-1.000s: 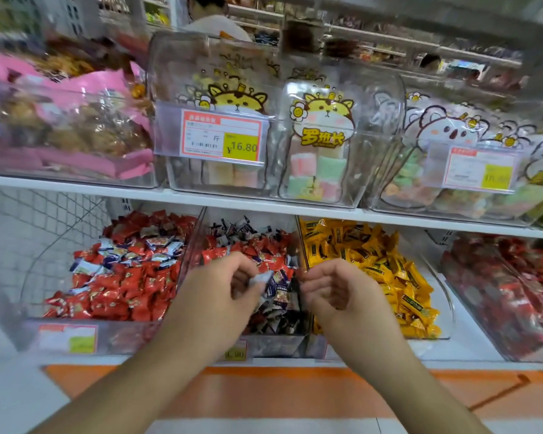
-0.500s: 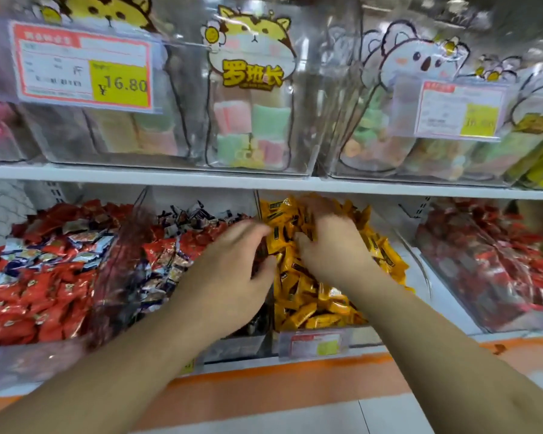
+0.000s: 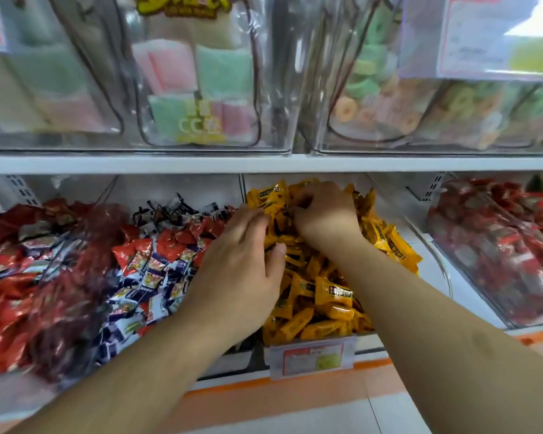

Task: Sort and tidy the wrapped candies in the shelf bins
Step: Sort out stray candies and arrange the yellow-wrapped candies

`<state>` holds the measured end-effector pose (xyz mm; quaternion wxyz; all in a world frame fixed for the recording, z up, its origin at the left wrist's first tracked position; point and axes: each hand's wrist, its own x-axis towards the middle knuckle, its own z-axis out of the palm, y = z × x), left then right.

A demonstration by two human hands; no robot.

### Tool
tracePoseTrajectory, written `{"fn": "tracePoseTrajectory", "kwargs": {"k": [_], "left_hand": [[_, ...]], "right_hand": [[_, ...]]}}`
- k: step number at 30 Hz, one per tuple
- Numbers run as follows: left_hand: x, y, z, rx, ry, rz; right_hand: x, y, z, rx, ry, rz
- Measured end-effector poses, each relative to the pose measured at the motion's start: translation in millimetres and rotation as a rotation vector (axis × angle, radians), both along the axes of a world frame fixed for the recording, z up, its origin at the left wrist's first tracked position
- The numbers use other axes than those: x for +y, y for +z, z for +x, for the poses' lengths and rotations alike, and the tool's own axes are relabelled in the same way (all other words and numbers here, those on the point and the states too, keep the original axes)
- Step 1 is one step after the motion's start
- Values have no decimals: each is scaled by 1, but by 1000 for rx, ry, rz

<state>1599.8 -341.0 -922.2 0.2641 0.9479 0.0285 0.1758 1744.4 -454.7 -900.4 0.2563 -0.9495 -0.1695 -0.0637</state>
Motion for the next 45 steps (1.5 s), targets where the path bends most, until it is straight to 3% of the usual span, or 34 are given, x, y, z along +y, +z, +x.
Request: {"fn": "tracePoseTrajectory", "kwargs": {"k": [4,9,19,25,28,33,37,45], "left_hand": [[1,0,-3,27,-8,-12],[4,4,-6,33,-15,-78],[1,30,-59,-54,-29,-206],[9,39,-84,26,-77,-519],[14,43,-88,31,-69,-578],[31,41,-88,-35,89,-469],[35,35,-88,56,133,-307],[10,33,-66,20,-28,-105]], "right_hand": [[-5,0,-5,-30,-15,44],[-39,12,-34,-190,-119,261],[-74,23,-130,111,102,426],[-64,33,-159,240,312,413],[-58,32,-165,257,321,402],[-71,25,-150,215,188,476],[-94,19,-129,128,58,432],[-112,7,-114,32,-9,210]]}}
